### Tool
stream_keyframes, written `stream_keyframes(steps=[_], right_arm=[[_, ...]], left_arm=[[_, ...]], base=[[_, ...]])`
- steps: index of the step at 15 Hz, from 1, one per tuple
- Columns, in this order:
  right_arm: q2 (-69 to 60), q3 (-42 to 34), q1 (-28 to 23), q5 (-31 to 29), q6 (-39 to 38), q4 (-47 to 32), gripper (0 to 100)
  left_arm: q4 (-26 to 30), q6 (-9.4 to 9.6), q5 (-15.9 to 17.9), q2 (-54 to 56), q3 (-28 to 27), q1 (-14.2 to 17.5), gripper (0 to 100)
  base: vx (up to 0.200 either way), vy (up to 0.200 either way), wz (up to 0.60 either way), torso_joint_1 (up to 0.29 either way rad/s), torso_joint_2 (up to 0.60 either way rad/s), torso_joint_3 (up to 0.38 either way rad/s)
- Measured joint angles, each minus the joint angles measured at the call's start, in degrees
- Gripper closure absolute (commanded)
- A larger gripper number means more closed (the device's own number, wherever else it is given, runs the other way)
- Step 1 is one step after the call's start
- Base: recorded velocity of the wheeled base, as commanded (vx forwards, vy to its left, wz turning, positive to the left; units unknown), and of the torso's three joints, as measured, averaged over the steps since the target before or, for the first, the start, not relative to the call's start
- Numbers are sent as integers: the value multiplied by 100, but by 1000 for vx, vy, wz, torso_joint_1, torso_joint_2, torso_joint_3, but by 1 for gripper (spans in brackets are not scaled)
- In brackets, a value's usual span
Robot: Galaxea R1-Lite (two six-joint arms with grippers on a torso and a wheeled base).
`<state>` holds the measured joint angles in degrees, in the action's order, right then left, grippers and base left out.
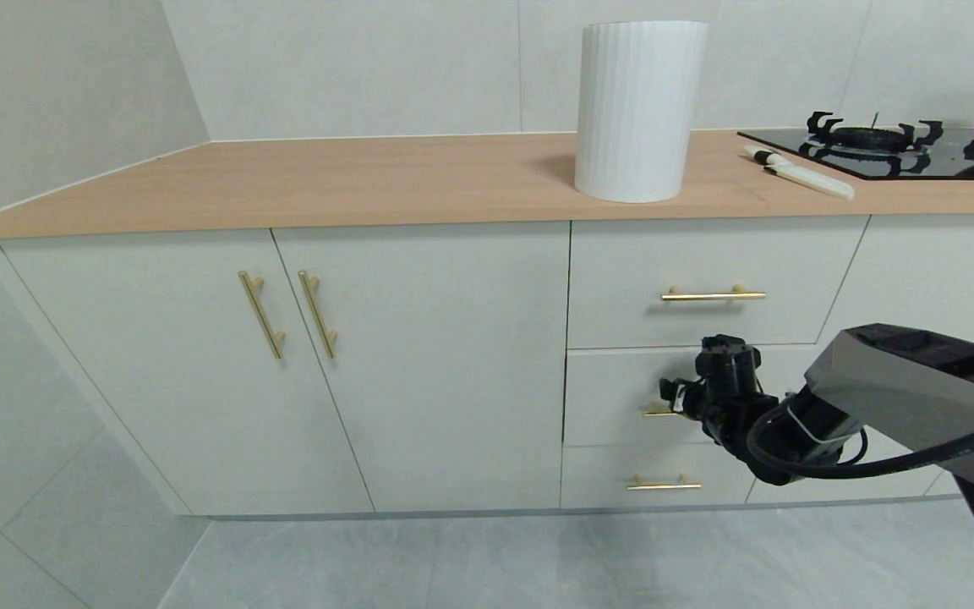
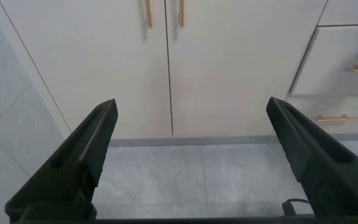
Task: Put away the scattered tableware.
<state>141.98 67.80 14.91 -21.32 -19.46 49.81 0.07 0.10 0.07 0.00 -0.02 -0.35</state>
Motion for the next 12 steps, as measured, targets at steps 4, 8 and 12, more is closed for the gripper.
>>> stream_keyframes(steps=[4, 8, 12], right_arm=[[162, 188, -78, -35, -2, 137, 0], [302, 394, -141, -189, 0, 340, 0], [291, 352, -168, -249, -6, 427, 0]], left_arm=[[0, 0, 0, 0, 2, 2, 0], [0, 0, 2, 0, -2, 0, 0], [-2, 0, 2, 0, 0, 2, 0]], base=[[0, 0, 0, 0, 0, 0], [0, 0, 0, 0, 0, 0], [0, 0, 0, 0, 0, 0]])
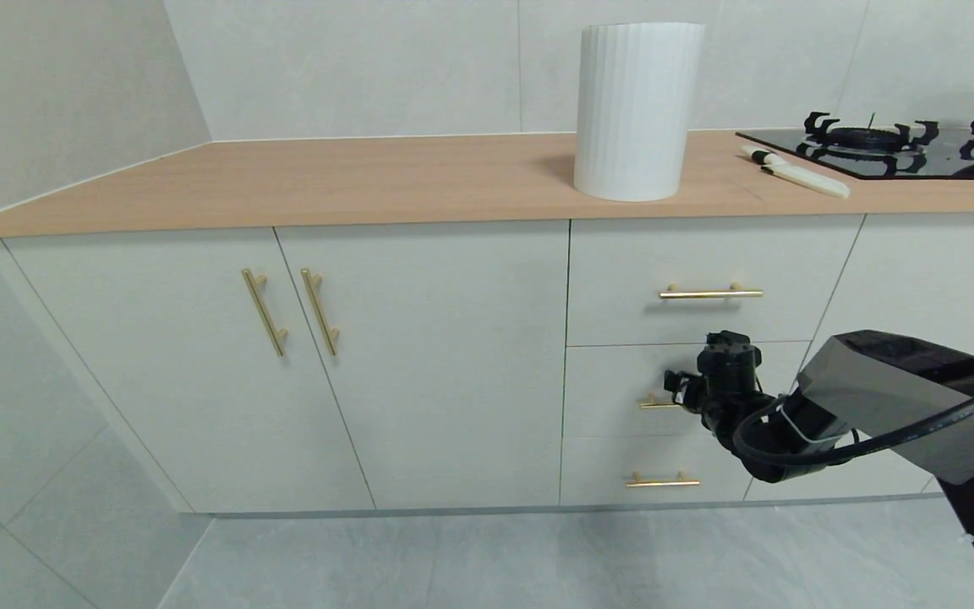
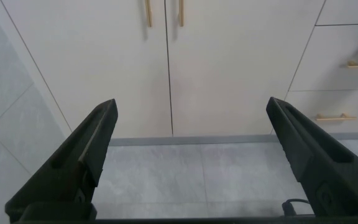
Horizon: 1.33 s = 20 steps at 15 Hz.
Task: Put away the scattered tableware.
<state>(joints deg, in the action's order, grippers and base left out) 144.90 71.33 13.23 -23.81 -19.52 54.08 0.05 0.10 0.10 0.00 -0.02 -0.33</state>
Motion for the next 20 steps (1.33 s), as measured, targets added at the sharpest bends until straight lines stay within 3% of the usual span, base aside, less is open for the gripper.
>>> stream_keyframes(steps=[5, 10, 16, 20], right_arm=[[-217, -341, 17, 2, -2, 9, 0], [-1369, -1766, 39, 20, 12, -13, 0], [-4534, -4125, 88, 11, 316, -21, 0], [-7250, -5436, 20, -13, 1046, -333, 0]], left_arm=[[0, 0, 0, 0, 2, -2, 0], [2, 0, 0, 0, 0, 0, 0], [2, 0, 0, 0, 0, -2, 0], [2, 0, 0, 0, 2, -2, 0]], base=[[0, 0, 0, 0, 0, 0], [0, 0, 0, 0, 0, 0], [0, 0, 0, 0, 0, 0], [0, 0, 0, 0, 0, 0]])
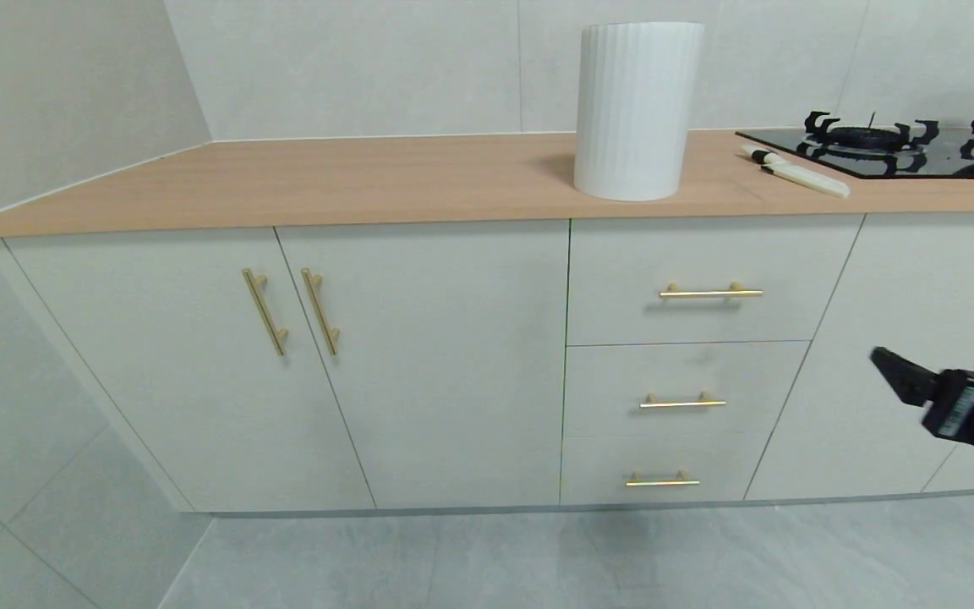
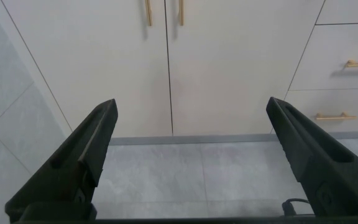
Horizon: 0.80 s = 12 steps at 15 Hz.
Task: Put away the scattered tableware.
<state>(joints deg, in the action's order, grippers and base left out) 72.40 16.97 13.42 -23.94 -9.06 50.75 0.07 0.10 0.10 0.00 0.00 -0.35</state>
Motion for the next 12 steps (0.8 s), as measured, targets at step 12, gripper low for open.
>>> stream_keyframes(steps=[12], right_arm=[[-6774, -462, -1241, 202, 1675, -4395, 0]], left_arm=[[2, 0, 0, 0, 0, 0, 0]], base=[[0, 0, 0, 0, 0, 0]])
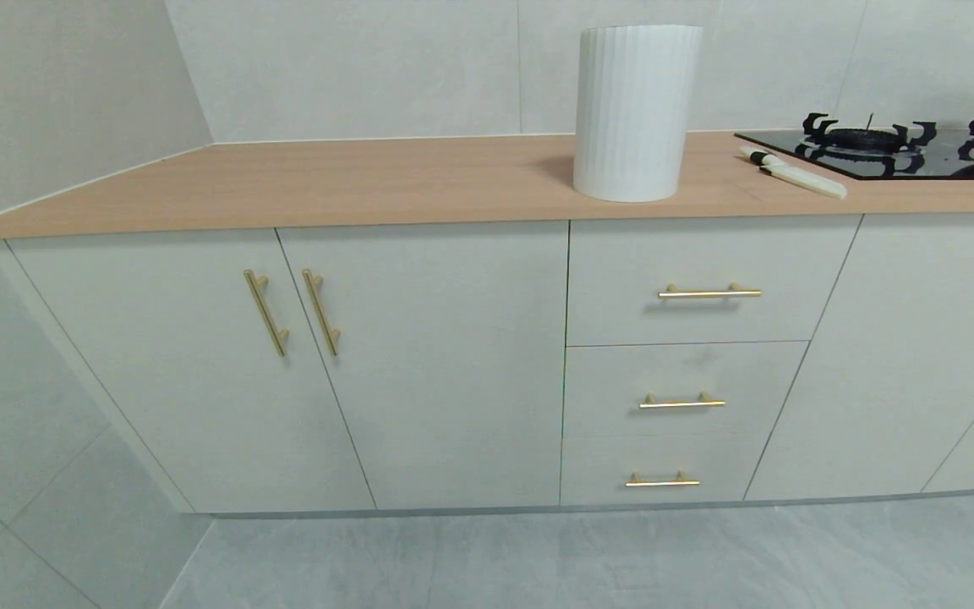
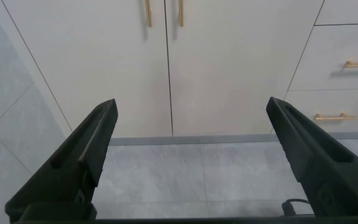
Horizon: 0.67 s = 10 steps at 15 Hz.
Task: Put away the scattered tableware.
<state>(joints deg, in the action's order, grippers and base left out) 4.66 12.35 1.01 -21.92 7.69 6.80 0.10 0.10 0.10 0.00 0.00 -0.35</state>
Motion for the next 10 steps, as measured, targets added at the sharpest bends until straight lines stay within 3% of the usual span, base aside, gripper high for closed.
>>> stream_keyframes(steps=[3, 6, 10], right_arm=[[-356, -122, -77, 293, -143, 1, 0], [-456, -797, -91, 1527, -625, 59, 0], [-484, -1197, -91, 2267, -847, -16, 0]], left_arm=[[-2, -2, 0, 0, 0, 0, 0], [-2, 0, 0, 0, 0, 2, 0], [0, 0, 0, 0, 0, 0, 0]], base=[[0, 0, 0, 0, 0, 0], [0, 0, 0, 0, 0, 0], [0, 0, 0, 0, 0, 0]])
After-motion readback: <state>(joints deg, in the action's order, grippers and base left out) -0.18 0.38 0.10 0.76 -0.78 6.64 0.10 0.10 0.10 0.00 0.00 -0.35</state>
